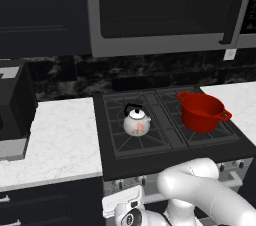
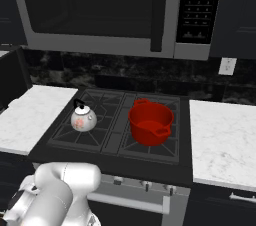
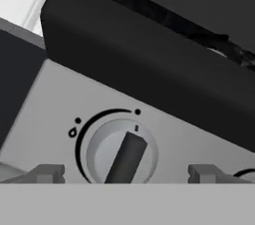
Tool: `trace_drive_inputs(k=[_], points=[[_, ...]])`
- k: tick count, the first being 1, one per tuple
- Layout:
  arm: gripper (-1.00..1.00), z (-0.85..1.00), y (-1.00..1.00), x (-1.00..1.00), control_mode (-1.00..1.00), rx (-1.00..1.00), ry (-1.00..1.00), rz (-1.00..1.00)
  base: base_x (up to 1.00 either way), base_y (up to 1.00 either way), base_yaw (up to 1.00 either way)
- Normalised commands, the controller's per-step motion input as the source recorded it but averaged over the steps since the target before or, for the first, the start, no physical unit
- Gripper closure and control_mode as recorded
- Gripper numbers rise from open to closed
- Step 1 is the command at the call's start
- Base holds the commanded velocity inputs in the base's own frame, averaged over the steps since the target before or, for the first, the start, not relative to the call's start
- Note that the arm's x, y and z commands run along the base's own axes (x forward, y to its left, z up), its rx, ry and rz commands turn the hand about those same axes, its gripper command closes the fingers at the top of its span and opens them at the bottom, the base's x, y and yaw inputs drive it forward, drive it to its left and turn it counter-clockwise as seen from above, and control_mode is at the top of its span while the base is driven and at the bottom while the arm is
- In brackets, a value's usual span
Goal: Pick the kettle from the counter and place it on a stove burner. Then turn the burner on.
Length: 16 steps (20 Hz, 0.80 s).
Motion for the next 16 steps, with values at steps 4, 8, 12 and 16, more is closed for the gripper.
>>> trace_drive_inputs(k=[4, 8, 12, 16], points=[[1.00, -0.06, 0.00, 0.19, -1.00, 0.00, 0.07, 0.02, 0.00, 0.00, 0.00], [1.00, 0.01, 0.00, 0.22, -1.00, 0.00, 0.00, 0.00, 0.00, 0.00, 0.00], [1.00, 0.02, 0.00, 0.21, -1.00, 0.00, 0.00, 0.00, 0.00, 0.00, 0.00], [1.00, 0.02, 0.01, 0.11, -1.00, 0.00, 0.04, 0.01, 0.00, 0.00, 0.00]])
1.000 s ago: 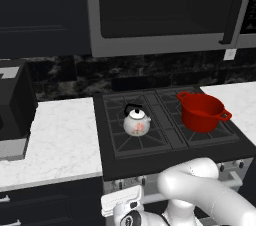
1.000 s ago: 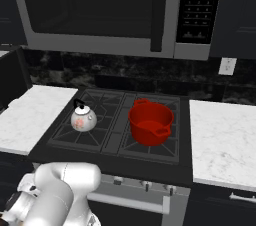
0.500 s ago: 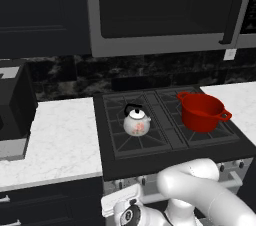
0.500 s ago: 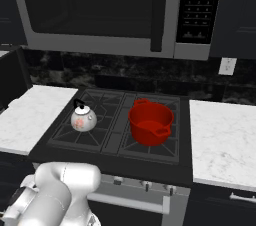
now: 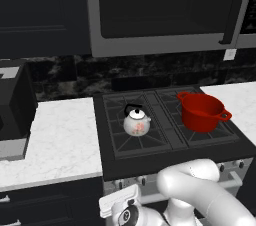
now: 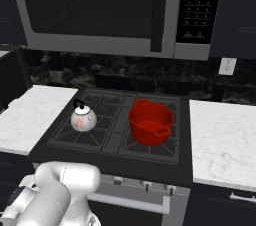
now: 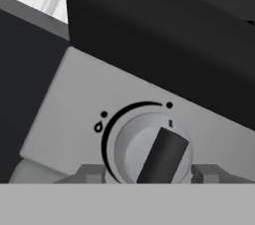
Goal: Pick the kettle from the counter and place it on a stove burner. Then turn the burner on.
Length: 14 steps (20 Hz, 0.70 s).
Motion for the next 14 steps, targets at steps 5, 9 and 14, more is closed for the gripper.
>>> trace_drive_inputs(k=[5, 9, 14], points=[[1.00, 0.21, 0.16, 0.00, -1.00, -0.02, 0.04, 0.18, 0.00, 0.00, 0.00], [1.00, 0.21, 0.25, 0.06, -1.00, -0.06, 0.12, 0.22, 0.00, 0.00, 0.00], [1.00, 0.19, 0.28, 0.05, -1.00, -0.17, 0.13, 0.22, 0.00, 0.00, 0.00]])
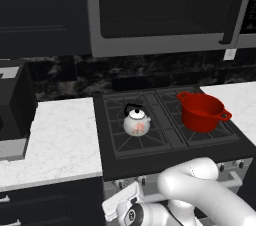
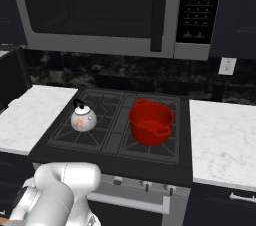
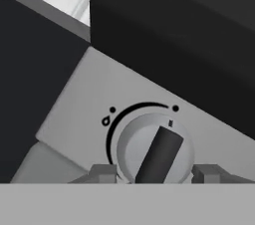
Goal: Pick the kettle from the counter and place it on a stove burner. Then turn the burner on.
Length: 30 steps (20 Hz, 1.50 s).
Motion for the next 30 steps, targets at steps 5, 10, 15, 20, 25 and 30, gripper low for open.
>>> trace_drive_inputs(k=[5, 10, 15, 20, 25, 30], points=[[1.00, 0.23, 0.31, 0.03, -1.00, -0.23, 0.13, 0.23, 0.00, 0.00, 0.00], [1.00, 0.22, 0.36, 0.00, -1.00, -0.25, 0.11, 0.20, 0.00, 0.00, 0.00], [1.00, 0.21, 0.39, 0.00, -1.00, -0.26, 0.11, 0.18, 0.00, 0.00, 0.00], [1.00, 0.30, 0.46, 0.00, -1.00, -0.30, 0.10, 0.19, 0.00, 0.00, 0.00], [1.00, 0.37, 0.50, 0.00, -1.00, -0.33, 0.11, 0.22, 0.00, 0.00, 0.00], [1.00, 0.38, 0.52, -0.01, -1.00, -0.33, 0.15, 0.22, 0.00, 0.00, 0.00]])
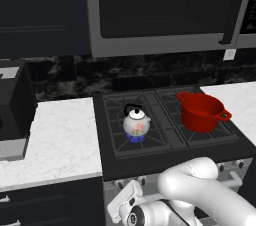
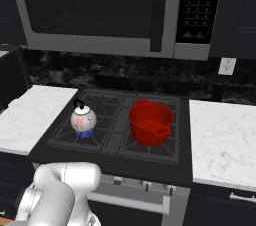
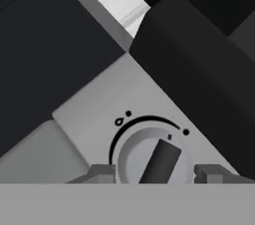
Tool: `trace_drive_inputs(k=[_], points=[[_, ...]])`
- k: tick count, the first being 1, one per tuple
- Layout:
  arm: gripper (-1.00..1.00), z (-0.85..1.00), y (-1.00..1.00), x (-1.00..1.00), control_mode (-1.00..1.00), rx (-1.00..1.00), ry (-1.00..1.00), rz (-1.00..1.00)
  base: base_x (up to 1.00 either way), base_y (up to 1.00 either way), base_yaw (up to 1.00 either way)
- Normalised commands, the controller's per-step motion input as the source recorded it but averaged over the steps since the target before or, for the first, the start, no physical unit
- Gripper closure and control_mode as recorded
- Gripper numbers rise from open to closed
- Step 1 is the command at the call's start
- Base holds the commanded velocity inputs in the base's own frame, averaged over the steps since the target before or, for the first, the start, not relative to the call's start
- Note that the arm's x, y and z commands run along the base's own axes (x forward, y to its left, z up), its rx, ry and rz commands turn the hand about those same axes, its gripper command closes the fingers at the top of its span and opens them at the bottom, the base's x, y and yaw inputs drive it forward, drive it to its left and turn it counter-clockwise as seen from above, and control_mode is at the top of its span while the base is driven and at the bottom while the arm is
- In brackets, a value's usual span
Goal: Pick the kettle from the counter and place it on a stove burner. Then turn the burner on.
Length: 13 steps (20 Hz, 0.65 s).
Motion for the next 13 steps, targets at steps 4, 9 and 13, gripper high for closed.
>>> trace_drive_inputs(k=[4, 9, 13], points=[[1.00, 0.44, 0.58, 0.00, -1.00, -0.36, 0.16, 0.23, 0.00, 0.00, 0.00], [1.00, 0.43, 0.62, 0.00, -1.00, -0.37, 0.15, 0.25, 0.00, 0.00, 0.00], [1.00, 0.30, 0.63, 0.00, -1.00, -0.32, 0.15, 0.22, 0.00, 0.00, 0.00]])
